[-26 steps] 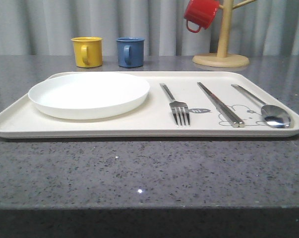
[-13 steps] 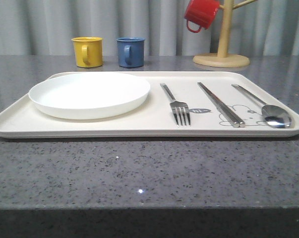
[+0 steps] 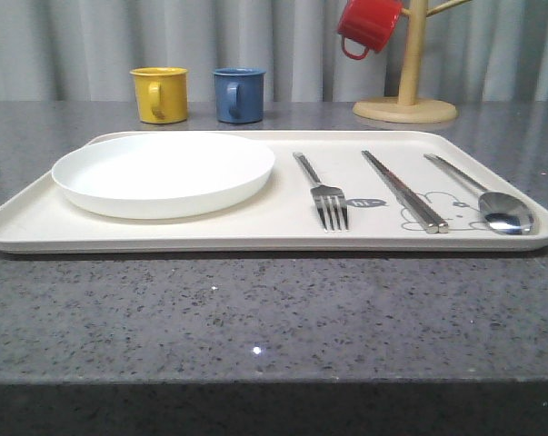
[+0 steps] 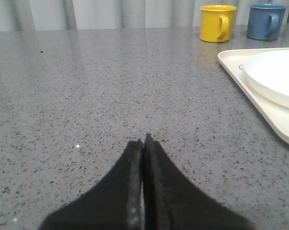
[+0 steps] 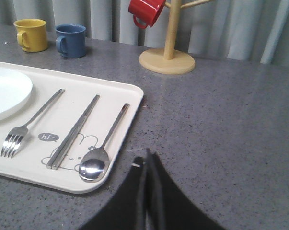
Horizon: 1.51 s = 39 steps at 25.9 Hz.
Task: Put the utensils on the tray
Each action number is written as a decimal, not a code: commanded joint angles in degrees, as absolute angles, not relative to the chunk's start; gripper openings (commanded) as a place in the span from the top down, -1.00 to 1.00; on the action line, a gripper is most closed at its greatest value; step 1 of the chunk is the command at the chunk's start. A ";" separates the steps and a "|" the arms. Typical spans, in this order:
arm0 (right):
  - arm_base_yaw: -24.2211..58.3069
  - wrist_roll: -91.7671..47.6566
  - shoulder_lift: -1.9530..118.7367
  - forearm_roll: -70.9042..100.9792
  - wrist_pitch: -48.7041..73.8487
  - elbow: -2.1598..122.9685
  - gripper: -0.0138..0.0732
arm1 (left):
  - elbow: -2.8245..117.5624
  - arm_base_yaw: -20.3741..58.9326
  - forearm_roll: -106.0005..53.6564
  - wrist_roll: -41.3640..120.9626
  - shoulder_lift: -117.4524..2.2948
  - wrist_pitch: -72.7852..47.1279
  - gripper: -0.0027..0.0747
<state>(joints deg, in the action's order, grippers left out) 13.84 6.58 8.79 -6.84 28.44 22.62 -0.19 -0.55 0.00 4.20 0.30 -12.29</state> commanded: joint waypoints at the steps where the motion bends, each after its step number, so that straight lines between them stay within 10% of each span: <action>1: 13.72 6.06 9.38 -7.84 23.63 24.09 0.84 | -0.24 -0.49 -0.54 3.63 1.52 -7.95 0.98; 39: -0.35 -4.02 -1.65 5.00 10.93 -0.83 0.84 | -0.24 -0.49 -0.54 3.63 1.52 -7.95 0.98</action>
<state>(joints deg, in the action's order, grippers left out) -0.03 -3.36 -0.57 4.72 15.51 -1.52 -0.19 -0.55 0.00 4.20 0.30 -12.29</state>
